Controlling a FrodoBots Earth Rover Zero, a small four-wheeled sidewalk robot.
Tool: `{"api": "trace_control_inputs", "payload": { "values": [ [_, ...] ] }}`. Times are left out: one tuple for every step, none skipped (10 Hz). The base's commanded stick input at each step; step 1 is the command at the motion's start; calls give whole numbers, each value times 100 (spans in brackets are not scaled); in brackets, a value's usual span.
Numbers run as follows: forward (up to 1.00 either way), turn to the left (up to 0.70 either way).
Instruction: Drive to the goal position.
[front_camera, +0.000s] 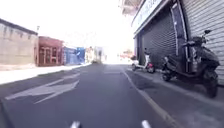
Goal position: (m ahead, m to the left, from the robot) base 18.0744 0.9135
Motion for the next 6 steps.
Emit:
{"api": "trace_control_inputs", "payload": {
  "values": [
    [45,0],
    [45,0],
    [45,0],
    [45,0],
    [45,0],
    [45,0]
  ]
}}
